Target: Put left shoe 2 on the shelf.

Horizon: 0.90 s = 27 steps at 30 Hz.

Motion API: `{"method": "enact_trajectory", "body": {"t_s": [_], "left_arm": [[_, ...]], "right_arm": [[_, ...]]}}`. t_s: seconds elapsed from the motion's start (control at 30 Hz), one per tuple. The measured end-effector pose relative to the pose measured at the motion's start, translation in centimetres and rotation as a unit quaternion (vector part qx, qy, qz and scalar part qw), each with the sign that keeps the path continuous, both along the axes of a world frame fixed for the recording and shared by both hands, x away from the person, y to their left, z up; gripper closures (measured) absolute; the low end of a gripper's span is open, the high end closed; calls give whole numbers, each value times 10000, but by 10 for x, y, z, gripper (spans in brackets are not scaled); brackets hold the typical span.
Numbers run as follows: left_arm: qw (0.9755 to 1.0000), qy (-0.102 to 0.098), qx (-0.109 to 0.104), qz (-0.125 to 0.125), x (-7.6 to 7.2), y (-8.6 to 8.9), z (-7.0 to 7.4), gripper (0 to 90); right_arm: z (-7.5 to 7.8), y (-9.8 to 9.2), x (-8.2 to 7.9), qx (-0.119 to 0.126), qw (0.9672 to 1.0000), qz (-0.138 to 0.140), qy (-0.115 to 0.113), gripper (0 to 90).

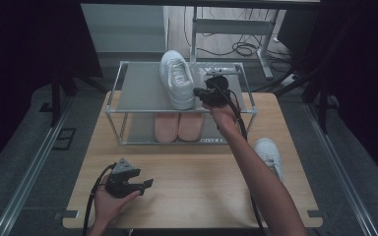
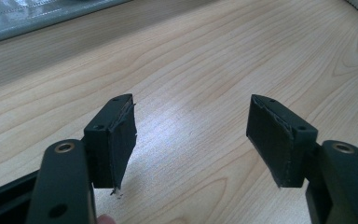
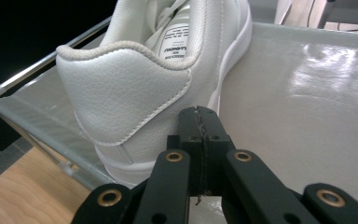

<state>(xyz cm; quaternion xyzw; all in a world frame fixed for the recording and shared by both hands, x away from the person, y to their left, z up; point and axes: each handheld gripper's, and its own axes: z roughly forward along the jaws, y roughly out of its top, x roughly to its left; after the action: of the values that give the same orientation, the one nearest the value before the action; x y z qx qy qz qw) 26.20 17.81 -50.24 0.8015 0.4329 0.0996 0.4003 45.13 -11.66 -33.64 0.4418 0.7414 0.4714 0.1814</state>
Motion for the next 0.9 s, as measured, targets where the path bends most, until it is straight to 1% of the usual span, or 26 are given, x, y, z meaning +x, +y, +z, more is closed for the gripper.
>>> {"method": "enact_trajectory", "body": {"t_s": [0.07,0.17,0.27,0.33,0.43,0.53,0.63,0.77,0.9], "left_arm": [[10000,-8,-9,0,0,0,0,333],[10000,-5,-9,-2,0,0,0,333],[10000,7,0,-7,0,-1,0,333],[10000,5,4,-23,1,-1,-1,333],[10000,9,5,-21,1,-1,-1,333],[10000,12,2,-15,1,-1,-1,333],[10000,12,-2,-18,1,-1,-1,333],[10000,15,4,-23,1,-1,-1,333],[10000,11,4,-19,0,0,0,333]], "right_arm": [[0,3,-1,32,10000,43,4,900],[1,6,-2,77,10000,32,-39,900],[2,8,-2,163,9998,62,-5,900],[1,10,-2,168,9998,70,-15,900],[1,12,-2,220,9997,108,31,900],[2,18,-4,215,9997,151,7,900],[2,23,-4,258,9994,214,35,900],[0,34,-5,232,9992,319,38,900],[-1,42,-4,223,9992,328,41,900]]}}
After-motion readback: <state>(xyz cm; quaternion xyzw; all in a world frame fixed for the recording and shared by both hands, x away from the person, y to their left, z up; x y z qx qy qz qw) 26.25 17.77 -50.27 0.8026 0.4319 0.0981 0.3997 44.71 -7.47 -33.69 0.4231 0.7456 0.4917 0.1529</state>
